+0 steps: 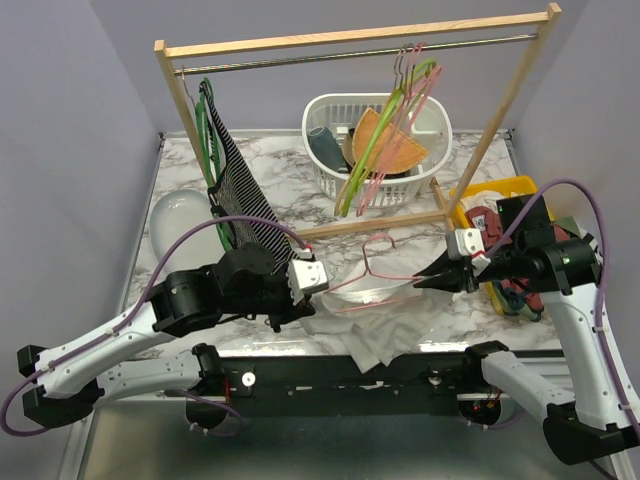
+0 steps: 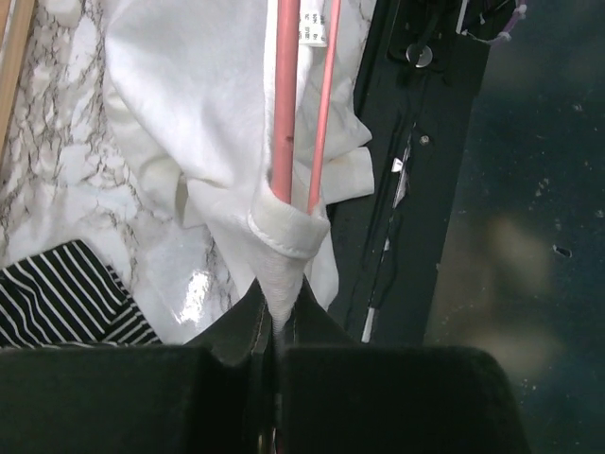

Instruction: Place the tank top on the hanger

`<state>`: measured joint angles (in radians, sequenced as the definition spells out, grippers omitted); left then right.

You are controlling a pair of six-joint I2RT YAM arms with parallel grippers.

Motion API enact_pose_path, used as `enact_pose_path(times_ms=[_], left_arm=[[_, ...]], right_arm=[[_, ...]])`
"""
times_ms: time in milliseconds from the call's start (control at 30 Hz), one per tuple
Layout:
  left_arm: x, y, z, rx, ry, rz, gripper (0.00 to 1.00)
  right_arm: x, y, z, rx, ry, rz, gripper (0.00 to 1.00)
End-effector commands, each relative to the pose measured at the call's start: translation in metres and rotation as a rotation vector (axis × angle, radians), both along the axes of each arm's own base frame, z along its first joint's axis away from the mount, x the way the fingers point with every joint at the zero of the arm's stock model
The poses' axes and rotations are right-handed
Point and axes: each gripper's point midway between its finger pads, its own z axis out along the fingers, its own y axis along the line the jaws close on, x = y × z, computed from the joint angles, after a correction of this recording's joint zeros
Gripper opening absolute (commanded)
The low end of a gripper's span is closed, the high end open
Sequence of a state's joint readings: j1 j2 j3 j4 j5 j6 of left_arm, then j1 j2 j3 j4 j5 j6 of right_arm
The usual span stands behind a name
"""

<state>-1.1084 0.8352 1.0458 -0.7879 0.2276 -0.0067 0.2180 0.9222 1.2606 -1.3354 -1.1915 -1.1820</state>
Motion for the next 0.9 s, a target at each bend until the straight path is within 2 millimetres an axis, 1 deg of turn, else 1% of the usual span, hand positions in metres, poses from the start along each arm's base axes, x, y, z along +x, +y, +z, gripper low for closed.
enact_pose_path(times_ms=[0,33,67,100,133,200,233,267,300,333,367,400,433,467,567,633,667,700,767,800,867], left_arm=[[0.001,0.019,-0.002,-0.001,0.093,0.158,0.00],[-0.001,0.020,-0.003,-0.003,0.108,0.170,0.00],[-0.003,0.022,-0.004,-0.001,0.126,0.179,0.00],[-0.005,0.024,-0.003,-0.005,0.145,0.193,0.00],[-0.006,0.027,-0.005,0.003,0.153,0.201,0.00],[-0.009,0.036,-0.010,0.034,0.167,0.217,0.00],[-0.008,0.039,-0.012,0.047,0.170,0.232,0.00],[-0.011,0.045,-0.015,0.067,0.178,0.238,0.00],[-0.012,0.048,-0.014,0.065,0.176,0.242,0.00],[-0.012,0.051,-0.014,0.069,0.177,0.248,0.00],[-0.014,0.056,-0.014,0.083,0.179,0.250,0.00],[-0.015,0.060,-0.012,0.080,0.172,0.255,0.00],[-0.015,0.063,-0.013,0.088,0.171,0.263,0.00],[-0.013,0.070,-0.014,0.102,0.165,0.286,0.00],[-0.011,0.076,-0.012,0.090,0.159,0.326,0.00],[-0.010,0.080,-0.010,0.067,0.155,0.351,0.00],[-0.004,0.081,-0.009,0.059,0.139,0.383,0.00],[0.000,0.084,-0.006,0.036,0.125,0.418,0.00],[0.007,0.085,-0.001,-0.004,0.106,0.456,0.00],[0.012,0.088,0.004,-0.028,0.084,0.490,0.00],[0.018,0.089,0.009,-0.065,0.071,0.530,0.00]], right_arm=[[-0.030,-0.003,0.002,-0.001,0.187,-0.001,0.56],[-0.029,-0.003,0.006,-0.003,0.176,-0.005,0.63],[-0.025,-0.003,0.009,-0.006,0.163,-0.020,0.68],[-0.019,-0.006,0.016,-0.025,0.166,-0.062,0.75],[-0.016,-0.007,0.020,-0.027,0.154,-0.085,0.79],[0.000,-0.012,0.031,-0.024,0.113,-0.163,0.85],[0.006,-0.015,0.038,-0.023,0.120,-0.220,0.87],[0.017,-0.021,0.046,-0.009,0.084,-0.274,0.88],[0.022,-0.024,0.049,-0.001,0.100,-0.320,0.89],[0.026,-0.027,0.052,0.009,0.089,-0.356,0.96],[0.038,-0.033,0.058,0.026,0.057,-0.407,0.97],[0.043,-0.036,0.057,0.033,0.076,-0.445,0.97],[0.048,-0.039,0.050,0.036,0.093,-0.471,0.98],[0.060,-0.045,0.052,0.052,0.066,-0.517,0.98],[0.076,-0.055,0.041,0.085,0.099,-0.599,0.99],[0.080,-0.058,0.037,0.110,0.126,-0.623,1.00],[0.086,-0.061,0.034,0.121,0.119,-0.641,1.00],[0.087,-0.063,0.025,0.121,0.140,-0.649,1.00],[0.093,-0.066,0.017,0.130,0.149,-0.670,1.00],[0.094,-0.067,0.006,0.127,0.174,-0.673,1.00],[0.097,-0.069,-0.001,0.129,0.178,-0.679,1.00]])
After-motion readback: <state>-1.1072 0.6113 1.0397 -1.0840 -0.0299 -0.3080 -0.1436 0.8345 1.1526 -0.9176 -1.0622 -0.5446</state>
